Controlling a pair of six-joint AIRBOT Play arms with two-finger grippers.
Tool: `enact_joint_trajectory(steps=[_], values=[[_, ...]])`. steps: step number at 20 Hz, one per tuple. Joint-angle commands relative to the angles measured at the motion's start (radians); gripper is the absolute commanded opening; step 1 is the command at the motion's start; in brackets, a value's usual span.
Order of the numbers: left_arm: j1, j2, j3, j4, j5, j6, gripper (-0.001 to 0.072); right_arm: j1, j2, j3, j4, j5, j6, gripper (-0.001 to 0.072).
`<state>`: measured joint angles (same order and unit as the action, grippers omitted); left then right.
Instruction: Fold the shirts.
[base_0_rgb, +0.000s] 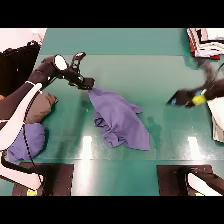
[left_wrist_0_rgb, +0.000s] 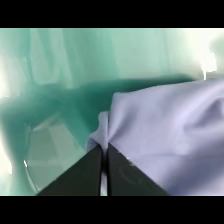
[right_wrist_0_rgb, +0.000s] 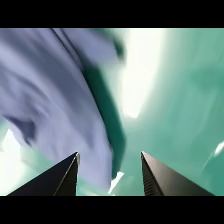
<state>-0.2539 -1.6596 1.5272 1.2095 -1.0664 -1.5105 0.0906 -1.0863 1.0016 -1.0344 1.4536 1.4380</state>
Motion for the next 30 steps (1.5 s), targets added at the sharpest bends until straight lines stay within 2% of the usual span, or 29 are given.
enact_joint_trajectory(steps=[1, 4, 11, 12, 13, 14, 15, 18, 20, 22, 27, 30], values=[[0.001, 0.001, 0.061, 0.030, -0.032, 0.000, 0.0025, 0.001, 0.008, -0.334, 0.135, -0.116, -0.045, 0.0448], [0.001, 0.000, 0.061, 0.030, -0.035, 0.000, 0.0025, 0.010, 0.008, -0.474, 0.250, -0.251, -0.083, 0.0447], [0.001, 0.001, 0.061, 0.029, -0.047, 0.000, 0.0025, 0.210, -0.043, -0.510, 0.257, -0.383, -0.085, 0.0445], [0.001, 0.001, 0.061, 0.030, -0.060, 0.000, 0.0025, 0.231, -0.068, -0.509, 0.258, -0.380, -0.085, 0.0365], [0.001, 0.001, 0.061, 0.035, -0.075, 0.000, 0.0025, 0.251, -0.084, -0.509, 0.258, -0.383, -0.086, 0.0179], [0.001, 0.004, 0.061, 0.045, -0.092, 0.000, 0.0025, 0.271, -0.090, -0.507, 0.257, -0.395, -0.094, 0.0038], [0.001, 0.014, 0.061, 0.062, -0.100, -0.001, 0.0024, 0.285, -0.088, -0.496, 0.253, -0.404, -0.097, 0.0015], [0.001, 0.132, 0.061, 0.142, -0.074, -0.001, 0.0024, 0.267, -0.004, -0.384, 0.222, -0.391, -0.082, 0.0014], [0.001, 0.269, 0.061, 0.195, -0.052, 0.000, 0.0025, 0.227, 0.082, -0.240, 0.132, -0.349, -0.011, 0.0013], [0.001, 0.430, 0.061, 0.237, -0.051, 0.001, 0.0025, 0.170, 0.162, -0.053, 0.051, -0.294, 0.016, 0.0014], [0.001, 0.834, 0.062, 0.238, -0.007, 0.022, 0.0025, 0.017, 0.254, 0.431, 0.012, -0.183, 0.020, 0.0013], [0.001, 0.949, 0.119, 0.176, -0.019, 0.022, 0.0024, -0.038, 0.219, 0.675, 0.011, -0.083, 0.020, 0.0013]])
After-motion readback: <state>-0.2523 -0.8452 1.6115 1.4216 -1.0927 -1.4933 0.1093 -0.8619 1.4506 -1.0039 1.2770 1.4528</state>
